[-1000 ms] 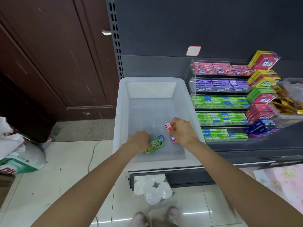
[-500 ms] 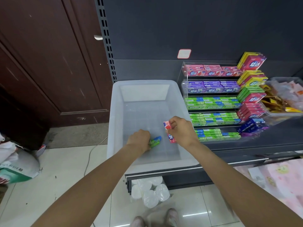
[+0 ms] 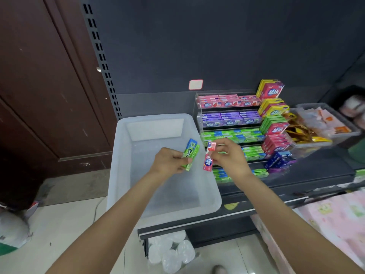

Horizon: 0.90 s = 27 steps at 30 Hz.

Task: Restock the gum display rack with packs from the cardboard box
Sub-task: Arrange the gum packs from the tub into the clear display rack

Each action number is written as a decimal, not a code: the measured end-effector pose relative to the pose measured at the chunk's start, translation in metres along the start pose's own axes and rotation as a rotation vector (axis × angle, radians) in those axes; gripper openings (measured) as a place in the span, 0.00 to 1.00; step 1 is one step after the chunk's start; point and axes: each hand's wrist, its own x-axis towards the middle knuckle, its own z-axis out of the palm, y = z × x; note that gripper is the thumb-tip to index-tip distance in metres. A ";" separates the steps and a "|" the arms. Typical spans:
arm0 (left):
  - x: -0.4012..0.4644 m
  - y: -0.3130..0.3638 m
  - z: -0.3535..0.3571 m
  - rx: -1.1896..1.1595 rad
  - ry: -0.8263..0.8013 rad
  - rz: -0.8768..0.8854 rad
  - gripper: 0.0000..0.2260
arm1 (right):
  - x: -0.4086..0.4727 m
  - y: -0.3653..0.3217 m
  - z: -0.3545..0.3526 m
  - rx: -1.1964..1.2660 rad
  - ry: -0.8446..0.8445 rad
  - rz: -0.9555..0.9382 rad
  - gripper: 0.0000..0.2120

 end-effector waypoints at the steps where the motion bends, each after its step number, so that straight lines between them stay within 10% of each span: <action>1: 0.001 0.009 0.009 -0.043 -0.012 0.014 0.04 | 0.002 -0.001 -0.010 0.022 0.009 -0.005 0.12; 27: 0.103 0.163 0.151 -0.417 0.232 0.060 0.10 | 0.199 -0.038 -0.213 -0.321 0.012 -0.384 0.04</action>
